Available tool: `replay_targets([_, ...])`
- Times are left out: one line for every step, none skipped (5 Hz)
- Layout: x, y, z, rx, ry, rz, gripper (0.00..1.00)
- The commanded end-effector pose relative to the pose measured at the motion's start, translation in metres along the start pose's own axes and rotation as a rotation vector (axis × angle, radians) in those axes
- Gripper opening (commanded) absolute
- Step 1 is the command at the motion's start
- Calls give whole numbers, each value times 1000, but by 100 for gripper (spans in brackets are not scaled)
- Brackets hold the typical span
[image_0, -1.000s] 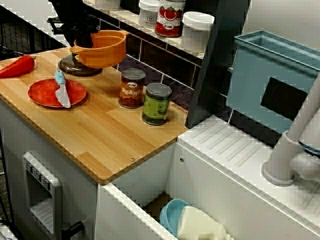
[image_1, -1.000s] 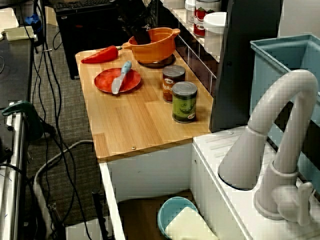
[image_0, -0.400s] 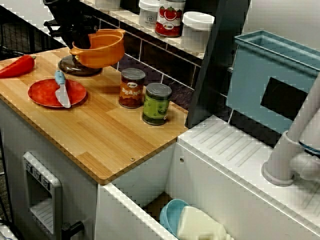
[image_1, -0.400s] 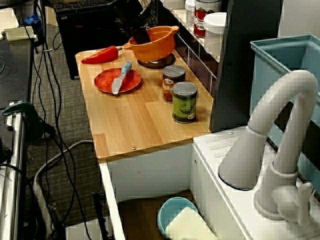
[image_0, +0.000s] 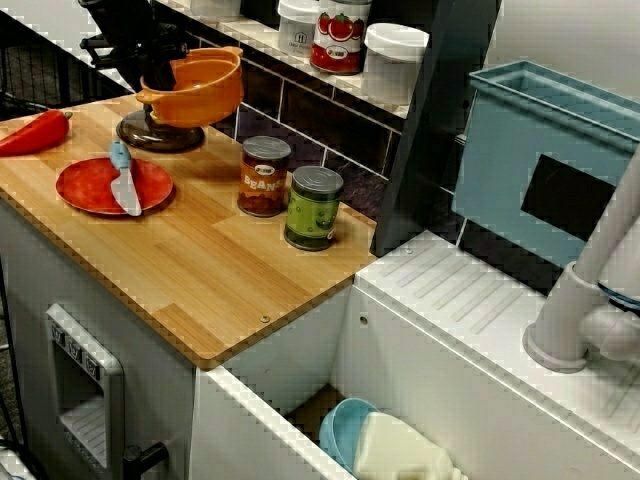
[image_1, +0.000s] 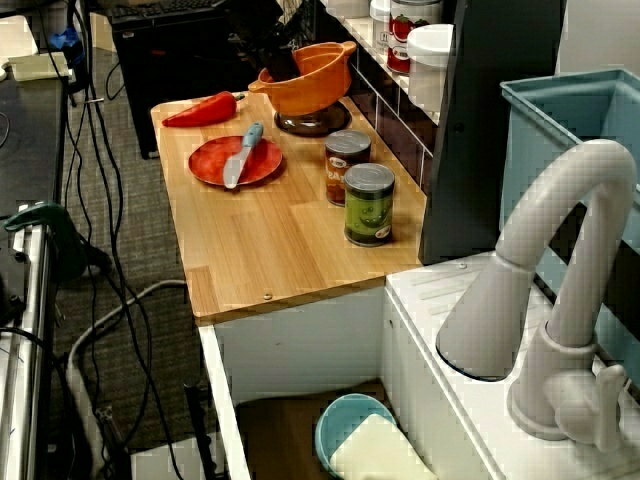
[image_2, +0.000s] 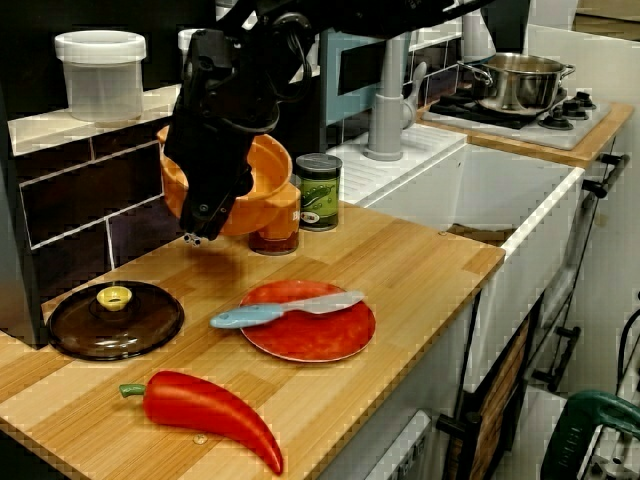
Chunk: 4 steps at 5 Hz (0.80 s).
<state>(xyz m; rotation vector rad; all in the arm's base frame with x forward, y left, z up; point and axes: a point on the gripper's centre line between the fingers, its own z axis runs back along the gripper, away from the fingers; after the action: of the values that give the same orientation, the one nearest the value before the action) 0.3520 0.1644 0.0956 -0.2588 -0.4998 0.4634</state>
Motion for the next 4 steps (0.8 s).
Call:
replay_targets([-1,5,4,-4,-71,5,0])
replay_targets([-5,3,-1,-8,-72,14,0])
replay_targets([-12,-6,-10,-1,-51,-5,0])
replay_targets([-14,-15,-16,12,-24,-20,0])
